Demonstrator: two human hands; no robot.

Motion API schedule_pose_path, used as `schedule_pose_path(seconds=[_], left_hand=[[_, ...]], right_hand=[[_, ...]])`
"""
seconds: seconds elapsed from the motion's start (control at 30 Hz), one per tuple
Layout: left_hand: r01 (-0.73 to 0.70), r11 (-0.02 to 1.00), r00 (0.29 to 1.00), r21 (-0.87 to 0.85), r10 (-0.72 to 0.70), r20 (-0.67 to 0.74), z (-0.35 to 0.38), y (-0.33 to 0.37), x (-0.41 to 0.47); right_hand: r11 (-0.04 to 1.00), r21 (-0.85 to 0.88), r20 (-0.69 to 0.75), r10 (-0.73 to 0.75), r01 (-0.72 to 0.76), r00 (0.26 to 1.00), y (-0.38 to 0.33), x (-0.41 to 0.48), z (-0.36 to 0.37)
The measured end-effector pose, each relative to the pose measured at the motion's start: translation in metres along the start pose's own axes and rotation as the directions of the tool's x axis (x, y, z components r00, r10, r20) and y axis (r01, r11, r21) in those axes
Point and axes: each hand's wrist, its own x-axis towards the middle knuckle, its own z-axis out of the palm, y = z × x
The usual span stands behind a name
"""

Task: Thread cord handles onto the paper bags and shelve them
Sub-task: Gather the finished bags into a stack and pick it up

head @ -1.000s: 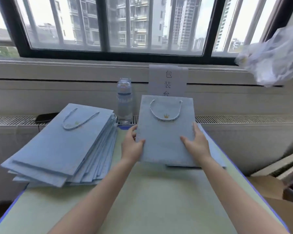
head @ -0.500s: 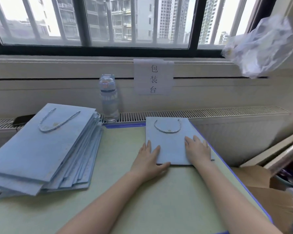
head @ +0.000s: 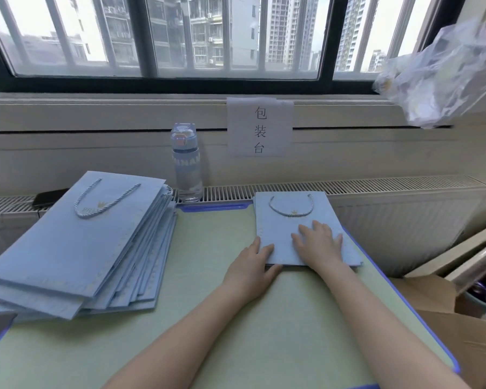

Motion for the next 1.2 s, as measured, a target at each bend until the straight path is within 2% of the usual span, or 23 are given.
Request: schedule_pose_path(seconds=[0.1,0.23,0.37,0.43,0.5,0.6,0.67,0.73,0.77,0.83,0.9,1.0,1.07,1.2], left_hand=[[-0.055,0.998,0.991,-0.015,0.053,-0.121,0.002,0.0,-0.001],[-0.107,0.993,0.959,-0.051,0.09,-0.267,0.001,-0.001,-0.004],[-0.184,0.982,0.903,-0.052,0.148,-0.403,0.001,-0.002,-0.005],[-0.241,0.969,0.838,-0.058,0.177,-0.516,0.001,-0.002,-0.006],[-0.298,0.952,0.781,-0.063,0.205,-0.59,-0.003,-0.003,-0.006],[-0.401,0.894,0.739,-0.199,0.188,-0.647,-0.018,-0.003,-0.009],[-0.333,0.857,0.782,-0.393,0.018,-0.623,-0.034,0.001,-0.014],[-0.199,0.772,0.836,-0.604,-0.188,-0.515,-0.043,0.002,-0.017],[-0.147,0.724,0.85,-0.674,-0.256,-0.46,-0.047,0.001,-0.016],[-0.086,0.672,0.856,-0.736,-0.329,-0.4,-0.057,-0.003,-0.014],[-0.035,0.655,0.853,-0.755,-0.374,-0.364,-0.064,-0.006,-0.012],[0.006,0.652,0.835,-0.758,-0.42,-0.355,-0.071,-0.012,-0.012],[0.002,0.663,0.809,-0.749,-0.442,-0.389,-0.074,-0.019,-0.013],[-0.01,0.657,0.793,-0.753,-0.454,-0.407,-0.077,-0.031,-0.017]], right_hand=[[0.978,0.082,0.08,-0.198,0.192,0.977,-0.023,-0.01,0.005],[0.904,0.191,0.064,-0.401,0.383,0.914,-0.019,-0.029,-0.003],[0.87,0.274,0.049,-0.438,0.409,0.898,0.005,-0.04,-0.012],[0.871,0.217,0.007,-0.452,0.44,0.892,0.012,-0.043,-0.008],[0.859,0.103,-0.224,-0.471,0.502,0.853,0.012,-0.046,-0.006],[0.829,0.114,-0.637,-0.362,0.548,0.681,0.009,-0.056,-0.012],[0.783,0.21,-0.797,-0.209,0.585,0.567,0.006,-0.067,-0.027],[0.733,0.362,-0.853,0.011,0.576,0.522,0.006,-0.075,-0.044],[0.7,0.45,-0.842,0.125,0.555,0.525,0.006,-0.078,-0.052],[0.556,0.665,-0.728,0.331,0.499,0.601,0.006,-0.076,-0.059],[0.346,0.794,-0.607,0.404,0.501,0.684,0.006,-0.074,-0.061],[0.056,0.887,-0.432,0.449,0.458,0.782,0.006,-0.074,-0.057],[-0.02,0.912,-0.355,0.463,0.41,0.812,0.005,-0.077,-0.052],[-0.032,0.924,-0.323,0.461,0.38,0.826,0.002,-0.081,-0.049]])
